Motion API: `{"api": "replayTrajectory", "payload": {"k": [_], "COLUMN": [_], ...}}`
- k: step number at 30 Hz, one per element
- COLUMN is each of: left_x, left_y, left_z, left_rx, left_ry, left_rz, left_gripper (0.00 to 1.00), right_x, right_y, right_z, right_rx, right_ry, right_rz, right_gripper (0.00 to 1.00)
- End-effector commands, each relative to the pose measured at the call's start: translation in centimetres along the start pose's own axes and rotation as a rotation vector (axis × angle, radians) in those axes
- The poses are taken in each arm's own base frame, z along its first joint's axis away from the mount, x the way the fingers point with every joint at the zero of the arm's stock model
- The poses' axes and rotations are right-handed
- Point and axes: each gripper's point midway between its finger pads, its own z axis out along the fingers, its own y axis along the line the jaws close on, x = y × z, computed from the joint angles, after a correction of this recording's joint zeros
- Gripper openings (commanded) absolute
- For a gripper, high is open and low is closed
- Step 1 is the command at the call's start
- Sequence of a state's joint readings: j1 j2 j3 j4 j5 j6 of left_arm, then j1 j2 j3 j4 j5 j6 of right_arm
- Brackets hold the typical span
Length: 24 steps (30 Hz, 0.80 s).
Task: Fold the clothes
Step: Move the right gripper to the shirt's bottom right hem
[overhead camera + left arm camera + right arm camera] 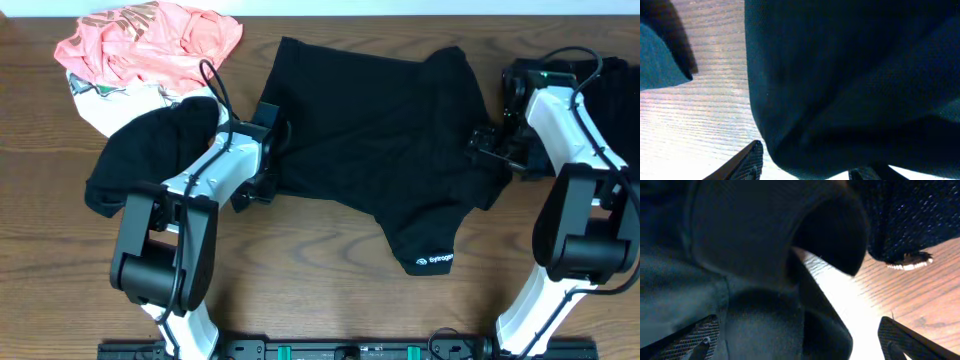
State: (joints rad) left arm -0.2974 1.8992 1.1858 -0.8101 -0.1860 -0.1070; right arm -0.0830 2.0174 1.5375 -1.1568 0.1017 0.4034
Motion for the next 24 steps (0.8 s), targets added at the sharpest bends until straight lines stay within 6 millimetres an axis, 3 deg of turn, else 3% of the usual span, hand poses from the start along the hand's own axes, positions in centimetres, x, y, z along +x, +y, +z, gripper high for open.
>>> {"api": "replayTrajectory", "payload": {"k": [1, 4, 5, 9, 17, 24], "left_x": [0.5, 0.9, 1.0, 1.6, 2.0, 2.2], "left_y": [0.9, 1.5, 1.6, 1.5, 1.4, 0.9], "left_z": [-0.2, -1.1, -1.5, -3.4, -4.7, -4.6], "left_rx": [0.000, 0.001, 0.002, 0.043, 0.073, 0.097], "left_ry": [0.020, 0.020, 0.017, 0.001, -0.019, -0.013], "left_rz": [-0.019, -0.028, -0.028, -0.033, -0.038, -0.028], "left_gripper": [0.54, 0.55, 0.59, 0.62, 0.64, 0.64], "right_x": [-1.2, -0.6, 0.0, 3.6, 10.7, 14.4], "right_y": [1.6, 3.3, 3.8, 5.8, 8.0, 8.3], "right_z": [-5.5, -8.9, -10.0, -12.3, -11.3, -9.5], "right_rx": [-0.090, -0.178, -0.202, -0.261, -0.187, -0.045], "right_ry": [-0.136, -0.191, -0.204, -0.183, -0.025, -0.001], "right_rz": [-0.075, -0.145, -0.167, -0.289, -0.475, -0.463], "right_gripper": [0.99, 0.99, 0.99, 0.99, 0.99, 0.99]}}
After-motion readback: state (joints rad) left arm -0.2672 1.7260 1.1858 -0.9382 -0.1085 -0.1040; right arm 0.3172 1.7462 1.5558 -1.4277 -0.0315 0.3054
